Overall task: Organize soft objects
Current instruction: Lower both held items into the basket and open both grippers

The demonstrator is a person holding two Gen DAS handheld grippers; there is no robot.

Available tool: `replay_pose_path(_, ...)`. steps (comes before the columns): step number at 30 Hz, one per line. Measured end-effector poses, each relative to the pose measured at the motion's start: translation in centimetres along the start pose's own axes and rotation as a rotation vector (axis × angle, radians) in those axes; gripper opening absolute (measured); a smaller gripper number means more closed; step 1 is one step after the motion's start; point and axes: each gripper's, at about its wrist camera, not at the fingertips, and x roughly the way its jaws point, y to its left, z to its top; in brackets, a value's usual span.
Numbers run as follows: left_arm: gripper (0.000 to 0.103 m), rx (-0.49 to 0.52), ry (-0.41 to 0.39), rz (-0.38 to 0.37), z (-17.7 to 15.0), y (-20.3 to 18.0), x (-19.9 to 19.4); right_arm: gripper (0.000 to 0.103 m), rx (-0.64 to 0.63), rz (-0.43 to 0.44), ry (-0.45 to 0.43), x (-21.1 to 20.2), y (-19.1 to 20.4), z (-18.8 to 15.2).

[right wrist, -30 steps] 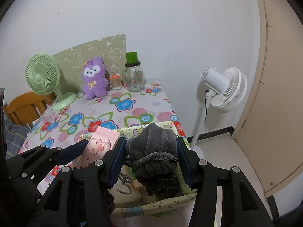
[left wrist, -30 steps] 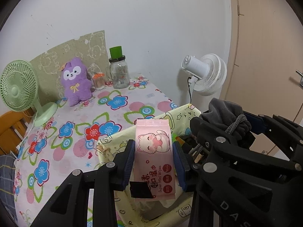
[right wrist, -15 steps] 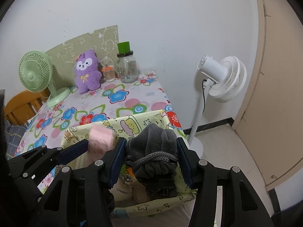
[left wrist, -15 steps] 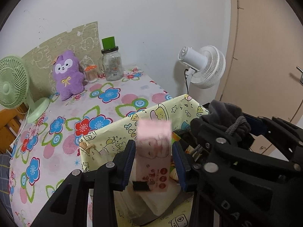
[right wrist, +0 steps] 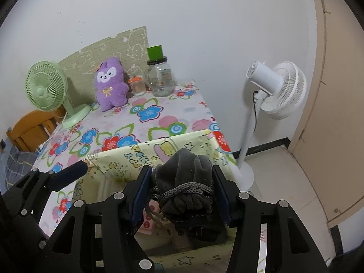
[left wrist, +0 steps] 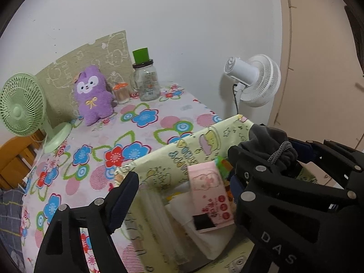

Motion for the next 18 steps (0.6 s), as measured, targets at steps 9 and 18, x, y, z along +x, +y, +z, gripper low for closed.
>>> replay_pose_path(9, 0.09, -0.011, 0.017, -0.003, -0.8, 1.8, 0.2, 0.056, -0.027, 0.033, 0.025, 1.3, 2.0, -0.1)
replay_pose_path(18, 0.093, -0.021, 0.037, -0.005, -1.5, 3.1, 0.5, 0.057, -0.031, 0.042, 0.071, 2.6, 3.6, -0.4)
